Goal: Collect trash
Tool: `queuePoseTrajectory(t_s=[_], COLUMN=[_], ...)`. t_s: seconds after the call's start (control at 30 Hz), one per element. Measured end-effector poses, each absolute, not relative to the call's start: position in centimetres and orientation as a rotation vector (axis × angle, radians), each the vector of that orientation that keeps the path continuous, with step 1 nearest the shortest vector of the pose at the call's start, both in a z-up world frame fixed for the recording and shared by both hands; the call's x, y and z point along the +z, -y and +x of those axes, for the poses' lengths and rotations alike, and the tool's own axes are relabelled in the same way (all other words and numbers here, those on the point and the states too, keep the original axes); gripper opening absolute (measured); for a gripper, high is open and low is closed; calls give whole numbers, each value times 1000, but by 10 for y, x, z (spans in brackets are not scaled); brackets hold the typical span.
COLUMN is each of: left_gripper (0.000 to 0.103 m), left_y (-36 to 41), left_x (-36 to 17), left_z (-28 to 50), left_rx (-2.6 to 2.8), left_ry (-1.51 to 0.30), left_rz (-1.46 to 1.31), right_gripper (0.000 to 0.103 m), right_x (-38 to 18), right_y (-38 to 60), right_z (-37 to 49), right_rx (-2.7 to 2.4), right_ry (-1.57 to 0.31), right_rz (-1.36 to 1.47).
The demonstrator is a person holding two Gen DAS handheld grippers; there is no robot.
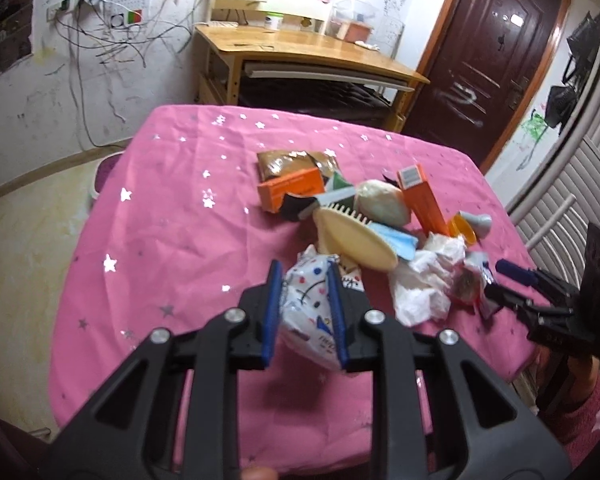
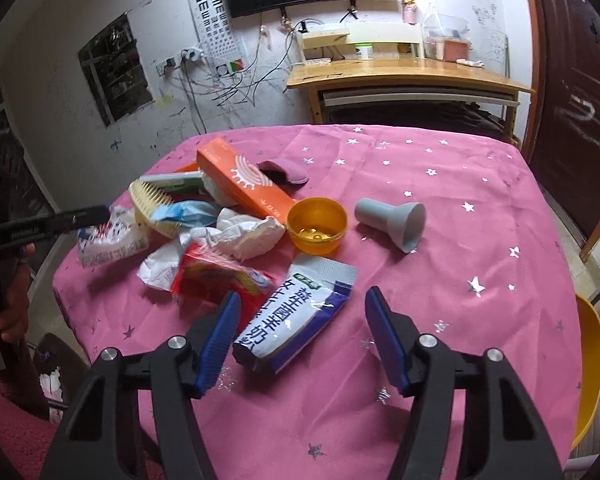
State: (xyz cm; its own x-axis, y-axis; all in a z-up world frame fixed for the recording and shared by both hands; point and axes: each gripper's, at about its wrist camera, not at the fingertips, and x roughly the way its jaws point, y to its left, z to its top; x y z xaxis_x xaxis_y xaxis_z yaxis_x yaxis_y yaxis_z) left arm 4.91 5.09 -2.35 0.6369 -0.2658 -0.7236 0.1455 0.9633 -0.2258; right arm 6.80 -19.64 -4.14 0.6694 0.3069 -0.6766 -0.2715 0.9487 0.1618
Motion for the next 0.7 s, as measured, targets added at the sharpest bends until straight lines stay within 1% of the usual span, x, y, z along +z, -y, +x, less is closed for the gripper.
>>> queuePoseTrajectory(t_s=[0.23,0.27,0.3,0.33,0.37,0.4,0.53,0.7], left_gripper=[21,21,21,21,21,21,21,15], left_y=[-51,-53,-54,-55,-56,-56,-54,-57], left_x=[-39,-40,-40,-41,-41,-41,-48,-46], left_z=[38,36,34,32,30,29,23,21], left_rx=[-256,-265,-273,-281,-291,-298,-306,-305], left_ry=[-891,-893,-895,-897,-901,-905,-929,-919], left_rz=[-144,-150,-156,-162,-167,-170,-157,-189], right_gripper=[58,56,43,36,21,17,13,11], right_x=[-48,-49,-50,-51,-52,-52,-52,-44], right_y=[197,195,194,193,192,192,195,201], right_z=[70,70,70,71,72,72,73,69], right_rx=[321,327,329,324,318,311,306,298], right_ry=[-792,-795,-795,-795,-793,-792,-774,-729], right_rz=[45,42,40,34,28,21,30,57])
